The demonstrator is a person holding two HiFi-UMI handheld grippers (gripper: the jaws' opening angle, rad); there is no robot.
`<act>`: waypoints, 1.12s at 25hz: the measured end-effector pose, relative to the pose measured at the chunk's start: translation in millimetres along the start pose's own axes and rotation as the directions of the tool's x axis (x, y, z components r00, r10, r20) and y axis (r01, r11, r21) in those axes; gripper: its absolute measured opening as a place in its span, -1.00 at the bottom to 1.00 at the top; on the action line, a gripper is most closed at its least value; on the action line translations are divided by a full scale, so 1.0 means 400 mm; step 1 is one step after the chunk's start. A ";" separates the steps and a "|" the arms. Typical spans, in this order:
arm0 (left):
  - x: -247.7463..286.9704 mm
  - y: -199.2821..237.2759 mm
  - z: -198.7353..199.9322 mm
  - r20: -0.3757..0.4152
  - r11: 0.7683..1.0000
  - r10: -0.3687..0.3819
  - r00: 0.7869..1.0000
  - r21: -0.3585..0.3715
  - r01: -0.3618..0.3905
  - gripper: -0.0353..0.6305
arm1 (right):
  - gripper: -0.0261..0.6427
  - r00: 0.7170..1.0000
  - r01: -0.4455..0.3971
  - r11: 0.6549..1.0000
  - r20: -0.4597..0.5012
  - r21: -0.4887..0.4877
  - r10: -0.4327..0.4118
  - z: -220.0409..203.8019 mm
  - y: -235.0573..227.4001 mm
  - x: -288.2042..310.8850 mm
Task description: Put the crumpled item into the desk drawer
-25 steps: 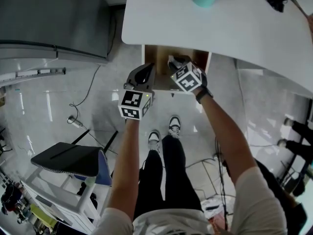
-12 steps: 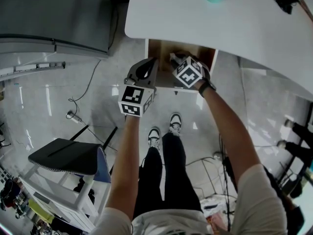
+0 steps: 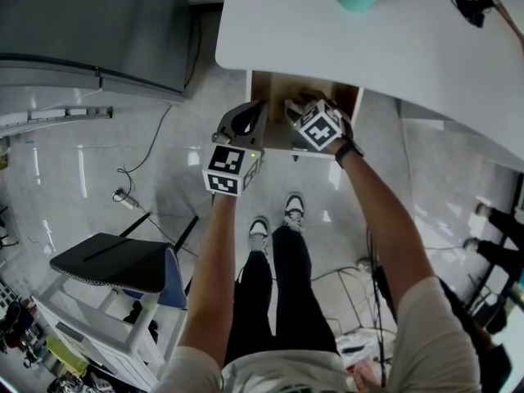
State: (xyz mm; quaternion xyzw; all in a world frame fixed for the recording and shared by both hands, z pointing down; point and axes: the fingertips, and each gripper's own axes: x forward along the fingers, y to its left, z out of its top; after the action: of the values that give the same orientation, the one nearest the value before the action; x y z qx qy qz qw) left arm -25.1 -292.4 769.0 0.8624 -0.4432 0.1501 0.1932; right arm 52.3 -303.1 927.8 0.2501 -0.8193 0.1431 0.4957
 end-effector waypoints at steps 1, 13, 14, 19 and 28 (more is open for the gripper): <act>-0.003 -0.002 0.004 0.001 1.000 -0.001 1.000 0.001 0.001 -0.90 | -0.32 1.000 0.002 1.000 0.002 0.001 -0.002 0.003 0.000 -0.010; -0.092 -0.031 0.103 0.028 1.000 0.009 1.000 -0.002 -0.009 -0.90 | -0.32 0.996 0.024 0.991 0.082 0.129 -0.035 0.035 0.023 -0.184; -0.102 -0.034 0.111 0.030 1.000 0.009 1.000 -0.002 -0.009 -0.90 | -0.32 0.995 0.033 0.990 0.093 0.138 -0.047 0.043 0.022 -0.207; -0.176 -0.065 0.151 0.043 1.000 0.017 0.999 -0.013 -0.017 -0.90 | -0.32 0.987 0.064 0.975 0.130 0.212 -0.093 0.056 0.037 -0.331; -0.302 -0.159 0.252 0.065 1.000 0.010 0.998 -0.022 -0.009 -0.90 | -0.32 0.940 0.164 0.951 0.251 0.261 -0.231 0.110 0.094 -0.604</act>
State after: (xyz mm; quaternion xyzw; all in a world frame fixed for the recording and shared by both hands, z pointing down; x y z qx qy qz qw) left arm -32.1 -220.2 615.6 0.8625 -0.4549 0.1183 0.1872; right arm 91.4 -228.1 694.1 0.4064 -0.8285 0.1524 0.3538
